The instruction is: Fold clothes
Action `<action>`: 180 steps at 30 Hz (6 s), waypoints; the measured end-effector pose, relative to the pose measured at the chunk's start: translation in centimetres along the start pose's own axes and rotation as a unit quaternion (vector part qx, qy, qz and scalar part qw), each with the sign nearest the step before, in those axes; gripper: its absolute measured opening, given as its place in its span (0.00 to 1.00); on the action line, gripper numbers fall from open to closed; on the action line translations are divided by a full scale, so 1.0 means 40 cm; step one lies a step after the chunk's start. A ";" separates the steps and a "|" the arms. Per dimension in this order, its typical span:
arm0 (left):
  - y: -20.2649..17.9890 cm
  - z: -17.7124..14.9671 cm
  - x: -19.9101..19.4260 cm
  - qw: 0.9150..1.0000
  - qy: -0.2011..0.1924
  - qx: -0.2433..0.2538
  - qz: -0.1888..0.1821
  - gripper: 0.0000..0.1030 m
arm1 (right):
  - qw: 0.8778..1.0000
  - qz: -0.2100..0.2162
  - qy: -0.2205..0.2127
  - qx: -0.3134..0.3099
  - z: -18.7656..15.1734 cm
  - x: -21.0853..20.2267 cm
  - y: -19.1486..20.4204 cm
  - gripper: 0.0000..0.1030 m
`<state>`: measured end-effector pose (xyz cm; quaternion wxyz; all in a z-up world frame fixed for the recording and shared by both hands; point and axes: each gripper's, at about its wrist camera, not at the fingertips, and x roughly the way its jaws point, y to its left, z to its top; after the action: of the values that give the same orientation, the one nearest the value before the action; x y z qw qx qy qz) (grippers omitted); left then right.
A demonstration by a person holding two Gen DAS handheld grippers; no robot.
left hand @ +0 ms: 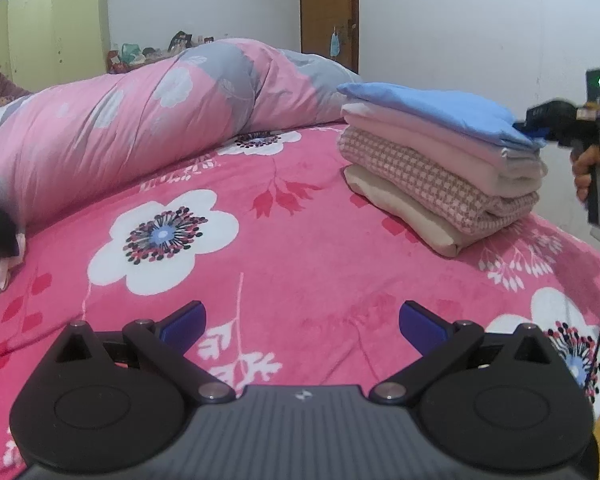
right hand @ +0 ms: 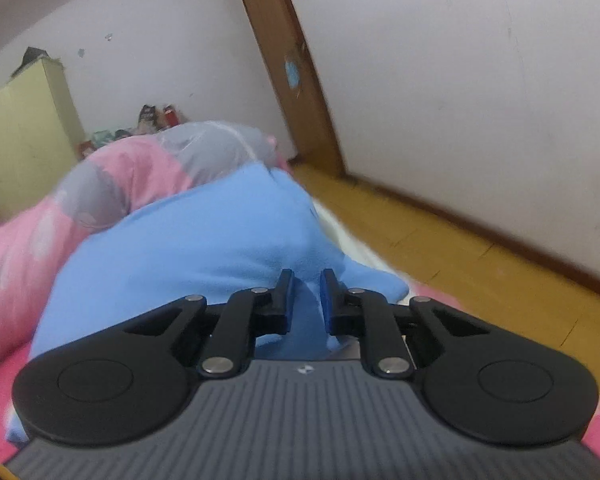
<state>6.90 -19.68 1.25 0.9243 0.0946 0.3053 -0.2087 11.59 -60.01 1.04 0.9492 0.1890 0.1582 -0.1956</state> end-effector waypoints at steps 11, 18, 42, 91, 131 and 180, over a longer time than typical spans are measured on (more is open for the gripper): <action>0.041 -0.012 0.009 1.000 0.005 -0.022 -0.013 1.00 | 0.977 0.073 -0.065 -0.187 -0.097 -0.120 0.167 0.18; 0.070 -0.008 0.017 0.999 -0.002 -0.036 -0.019 1.00 | 0.968 0.094 -0.100 -0.211 -0.071 -0.130 0.190 0.20; 0.128 -0.007 0.010 0.999 -0.022 -0.029 0.000 1.00 | 0.986 0.104 -0.005 -0.129 0.010 -0.158 0.276 0.31; -0.098 -0.087 -0.328 0.994 -0.072 -0.002 -0.082 1.00 | 0.994 -0.053 0.018 -0.089 -0.395 -0.900 0.321 0.99; -0.144 0.002 -0.322 0.990 -0.106 0.019 -0.094 1.00 | 0.991 -0.112 0.004 -0.074 -0.355 -0.904 0.316 0.99; -0.169 0.029 -0.325 0.990 -0.102 0.016 -0.097 1.00 | 0.985 -0.129 -0.018 -0.111 -0.315 -0.923 0.386 0.99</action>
<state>-4.93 -21.84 9.71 0.9244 0.0581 0.2139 -0.3106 -16.86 -30.03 8.37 0.9339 0.0567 0.1846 -0.3009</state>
